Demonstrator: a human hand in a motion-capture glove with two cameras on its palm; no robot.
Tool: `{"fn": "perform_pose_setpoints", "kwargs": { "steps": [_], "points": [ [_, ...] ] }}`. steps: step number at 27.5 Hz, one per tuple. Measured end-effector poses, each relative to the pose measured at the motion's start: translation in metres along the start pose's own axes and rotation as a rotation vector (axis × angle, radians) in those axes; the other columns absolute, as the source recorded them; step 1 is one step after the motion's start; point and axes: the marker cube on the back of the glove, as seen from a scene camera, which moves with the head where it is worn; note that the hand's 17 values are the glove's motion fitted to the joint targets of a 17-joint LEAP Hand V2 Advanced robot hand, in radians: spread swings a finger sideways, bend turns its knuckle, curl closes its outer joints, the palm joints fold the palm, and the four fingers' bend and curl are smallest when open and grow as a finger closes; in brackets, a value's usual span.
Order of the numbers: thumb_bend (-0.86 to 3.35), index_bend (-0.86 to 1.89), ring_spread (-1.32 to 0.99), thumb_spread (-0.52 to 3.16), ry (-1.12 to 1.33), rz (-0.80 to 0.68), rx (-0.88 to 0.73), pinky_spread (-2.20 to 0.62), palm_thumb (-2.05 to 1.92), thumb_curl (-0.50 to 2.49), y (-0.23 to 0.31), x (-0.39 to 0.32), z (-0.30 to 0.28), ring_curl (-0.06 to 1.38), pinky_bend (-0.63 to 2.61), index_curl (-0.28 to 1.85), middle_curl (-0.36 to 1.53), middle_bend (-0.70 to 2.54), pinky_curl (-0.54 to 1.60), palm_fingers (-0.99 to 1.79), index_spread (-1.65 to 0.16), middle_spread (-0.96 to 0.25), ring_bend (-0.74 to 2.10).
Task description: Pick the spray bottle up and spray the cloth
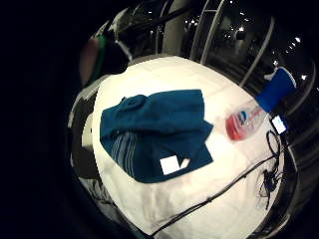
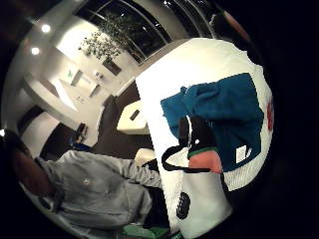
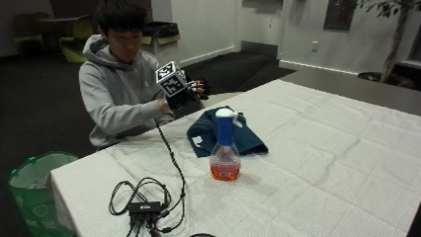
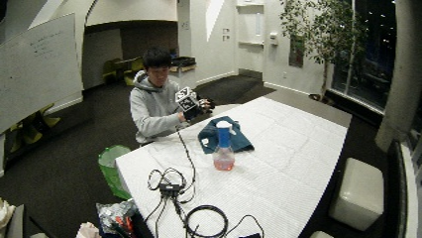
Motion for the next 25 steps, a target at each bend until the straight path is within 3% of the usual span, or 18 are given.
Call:
{"fn": "perform_pose_setpoints", "kwargs": {
  "steps": [10,22,25],
  "points": [
    [0.33,0.14,-0.07,0.72,0.003,-0.009,-0.006,0.13,0.67,0.23,0.002,0.0,-0.001,0.23,0.4,0.17,0.21,0.32,0.21,0.72,-0.26,-0.06,0.44],
    [0.23,0.11,-0.08,0.9,0.015,0.007,0.016,0.15,0.72,0.31,0.008,0.006,-0.005,0.28,0.38,0.21,0.28,0.3,0.26,0.7,-0.29,-0.07,0.43],
    [0.2,0.06,-0.07,0.91,0.02,0.023,0.023,0.16,0.72,0.33,0.014,0.011,-0.008,0.28,0.47,0.2,0.27,0.22,0.3,0.55,-0.3,-0.07,0.41]
  ]
}}
